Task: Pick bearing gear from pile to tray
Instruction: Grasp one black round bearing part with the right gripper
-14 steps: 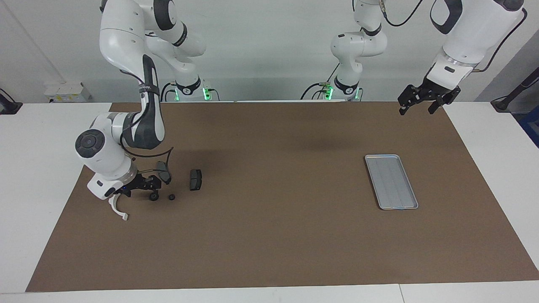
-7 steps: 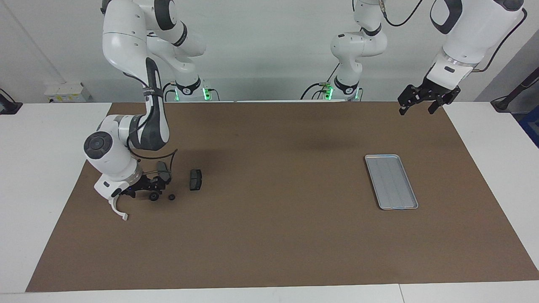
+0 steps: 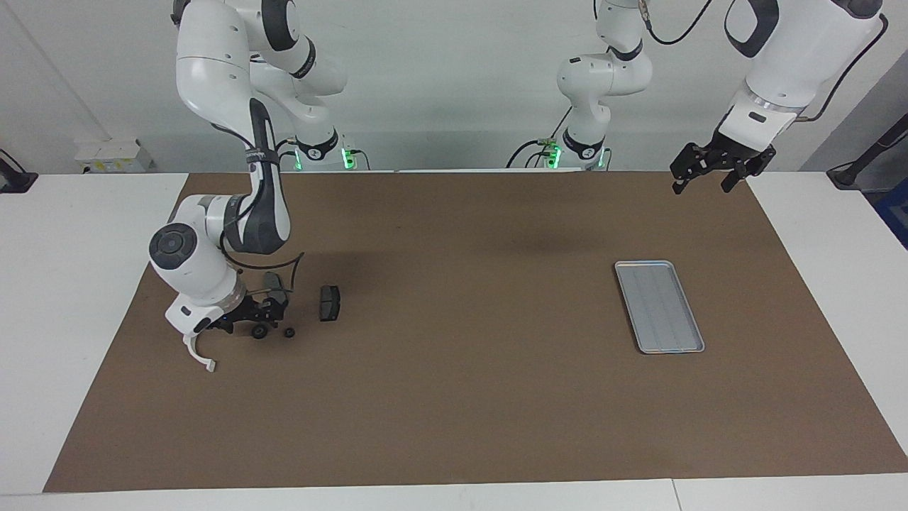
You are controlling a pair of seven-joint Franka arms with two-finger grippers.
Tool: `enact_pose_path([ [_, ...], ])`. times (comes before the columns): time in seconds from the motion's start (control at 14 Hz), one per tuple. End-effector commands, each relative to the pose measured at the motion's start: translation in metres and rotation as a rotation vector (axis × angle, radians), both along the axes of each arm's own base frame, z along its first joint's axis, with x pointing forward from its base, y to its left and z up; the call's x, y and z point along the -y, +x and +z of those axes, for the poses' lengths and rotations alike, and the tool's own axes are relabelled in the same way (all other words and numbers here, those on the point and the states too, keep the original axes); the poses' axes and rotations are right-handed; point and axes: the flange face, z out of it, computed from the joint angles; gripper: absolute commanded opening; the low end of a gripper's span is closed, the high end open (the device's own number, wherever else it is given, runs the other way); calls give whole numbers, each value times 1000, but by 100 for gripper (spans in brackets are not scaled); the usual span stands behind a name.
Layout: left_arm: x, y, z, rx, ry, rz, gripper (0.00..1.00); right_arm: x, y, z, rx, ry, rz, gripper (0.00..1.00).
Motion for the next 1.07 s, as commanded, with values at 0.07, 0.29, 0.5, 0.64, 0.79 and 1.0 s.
enact_pose_path([
  [0.07,0,-6,0,2,16,-15,100,-1,-2,-5,14,-1,-12,90],
  [0.29,0,-6,0,2,16,-15,100,-1,-4,-8,19,0,-9,85],
  [0.5,0,-6,1,4,16,-15,100,-1,-4,-10,19,0,-4,84],
  [0.64,0,-6,1,4,16,-15,100,-1,-5,-15,23,0,-1,84],
  [0.79,0,-6,1,4,16,-15,100,-1,-5,-18,35,-1,0,84],
  [1.0,0,-6,1,4,16,-15,100,-1,-6,-24,35,-1,-1,84],
])
